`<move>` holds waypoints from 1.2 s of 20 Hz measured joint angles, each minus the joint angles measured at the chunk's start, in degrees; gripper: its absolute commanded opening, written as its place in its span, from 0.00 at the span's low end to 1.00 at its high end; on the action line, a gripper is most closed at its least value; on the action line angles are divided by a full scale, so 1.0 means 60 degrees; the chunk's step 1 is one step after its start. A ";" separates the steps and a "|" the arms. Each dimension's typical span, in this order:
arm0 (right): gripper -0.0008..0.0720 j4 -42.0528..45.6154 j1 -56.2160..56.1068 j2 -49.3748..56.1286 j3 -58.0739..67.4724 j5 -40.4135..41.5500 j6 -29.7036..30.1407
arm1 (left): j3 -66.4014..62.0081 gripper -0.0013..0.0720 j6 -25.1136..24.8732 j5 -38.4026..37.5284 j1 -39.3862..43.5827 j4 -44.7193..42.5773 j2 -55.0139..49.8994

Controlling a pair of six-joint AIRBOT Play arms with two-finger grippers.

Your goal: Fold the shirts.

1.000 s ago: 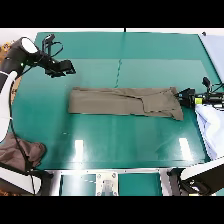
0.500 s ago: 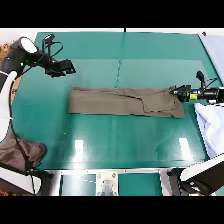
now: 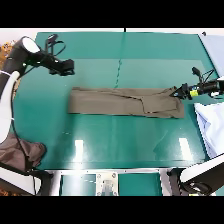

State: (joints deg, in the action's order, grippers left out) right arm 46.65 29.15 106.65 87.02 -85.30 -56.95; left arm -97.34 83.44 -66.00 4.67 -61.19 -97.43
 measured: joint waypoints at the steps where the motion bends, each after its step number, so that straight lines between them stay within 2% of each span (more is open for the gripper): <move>1: 0.04 0.0087 -0.0055 -0.0211 0.0091 -0.0066 -0.0200 | 0.0011 0.05 -0.0095 0.0131 0.0306 0.0113 -0.0025; 4: 0.04 0.0237 -0.0306 -0.1009 0.0448 -0.0470 -0.0827 | 0.0036 0.05 -0.0284 0.1056 0.1734 0.0386 -0.0433; 10: 0.04 0.0306 -0.1315 -0.2572 0.1843 -0.1778 -0.2543 | -0.0066 0.05 -0.0619 0.3723 0.4951 0.1231 -0.2098; 16: 0.04 0.0310 -0.2568 -0.3191 0.3534 -0.2364 -0.3792 | -0.0175 0.05 -0.0714 0.4721 0.6211 0.2226 -0.3016; 18: 0.04 0.0350 -0.2812 -0.3206 0.3727 -0.2397 -0.3993 | -0.0237 0.05 -0.0725 0.4663 0.6255 0.2353 -0.3118; 20: 0.04 0.0375 -0.2936 -0.3206 0.3814 -0.2412 -0.4116 | -0.0484 0.05 -0.0761 0.4087 0.6073 0.2386 -0.3162; 22: 0.04 0.0401 -0.3009 -0.3206 0.3858 -0.2419 -0.4189 | -0.0976 0.04 -0.0860 0.3020 0.5690 0.2113 -0.3195; 24: 0.04 0.0364 -0.3118 -0.3206 0.3887 -0.2430 -0.4379 | -0.1825 0.05 -0.0889 0.1439 0.5082 0.1508 -0.3198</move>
State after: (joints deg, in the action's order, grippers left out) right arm 48.84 10.44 87.42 110.34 -99.88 -83.22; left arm -108.29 78.11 -57.36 35.16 -52.14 -116.62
